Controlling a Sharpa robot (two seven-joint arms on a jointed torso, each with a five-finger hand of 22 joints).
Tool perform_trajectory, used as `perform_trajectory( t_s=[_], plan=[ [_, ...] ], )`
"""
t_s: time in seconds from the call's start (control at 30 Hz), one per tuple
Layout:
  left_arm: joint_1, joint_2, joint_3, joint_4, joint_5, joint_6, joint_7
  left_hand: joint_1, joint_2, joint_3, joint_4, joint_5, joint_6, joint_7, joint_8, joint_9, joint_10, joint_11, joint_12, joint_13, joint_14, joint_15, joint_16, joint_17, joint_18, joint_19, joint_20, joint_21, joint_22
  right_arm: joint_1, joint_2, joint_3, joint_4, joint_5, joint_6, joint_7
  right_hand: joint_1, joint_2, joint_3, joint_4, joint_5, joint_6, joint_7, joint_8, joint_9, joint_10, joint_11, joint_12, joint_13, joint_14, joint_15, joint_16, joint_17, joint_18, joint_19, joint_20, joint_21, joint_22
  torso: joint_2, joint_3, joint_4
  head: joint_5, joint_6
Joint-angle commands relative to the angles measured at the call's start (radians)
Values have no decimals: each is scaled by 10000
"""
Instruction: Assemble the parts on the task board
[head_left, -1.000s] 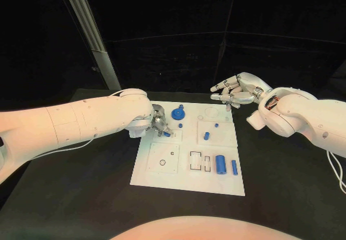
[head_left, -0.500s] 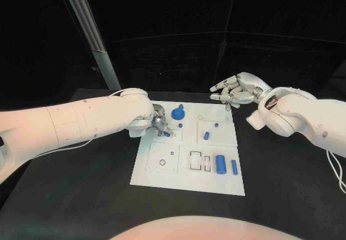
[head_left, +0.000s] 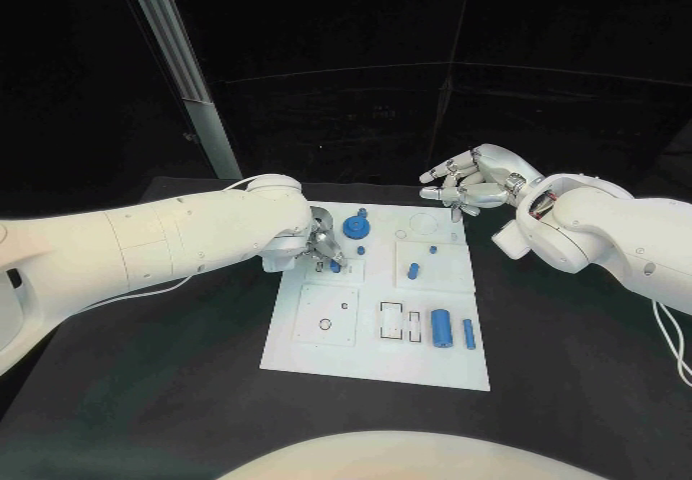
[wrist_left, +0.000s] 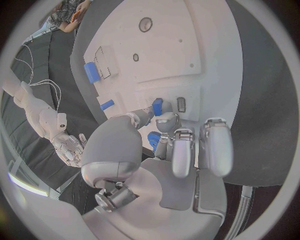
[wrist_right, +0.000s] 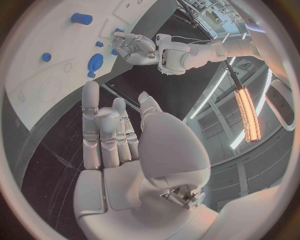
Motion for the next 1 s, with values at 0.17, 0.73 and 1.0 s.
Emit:
perform_trajectory(
  t_s=[0.17, 0.73, 1.0],
  plan=[
    [-20, 106, -17, -96, -60, 365, -92, -246, -13, -345, 159, 11, 148, -34, 76, 22, 119, -12, 112, 78, 1056, -59, 31, 2634, -130, 136, -62, 86, 68, 23, 14, 8, 14, -13, 77, 48, -57, 52, -58, 6, 50, -81, -17, 61, 16, -26, 11, -21, -14, 68, -4, -67, -20, 57, 64, 21, -73, -16, -1, -3, -3, -22, -27],
    [-20, 135, -16, -236, -61, 188, -191, -1277, -394, -2281, 1085, -37, 310, -71, 102, 77, 179, -42, 238, 152, 1056, -82, 31, 2634, -162, 199, -96, 163, 254, 23, 27, 8, 6, -41, 66, 44, -63, 31, -128, 28, -47, -128, -1, 60, 10, -73, 28, -10, -37, 37, 11, -174, -66, 54, 70, 32, -143, -58, -8, -9, 12, -47, -20],
    [-18, -36, -7, -181, -66, -62, -119, -1277, -489, -3902, 1679, -274, 289, -107, 98, 115, 156, -51, 244, 107, 1056, -122, 31, 2634, -168, 215, -124, 165, 306, 23, 39, 8, -21, -41, 76, 49, -68, 31, -143, 36, -67, -139, 3, 60, 9, -84, 32, -6, -41, 29, 15, -194, -73, 54, 70, 35, -158, -67, -13, -9, 24, -20, 32]
  ],
)
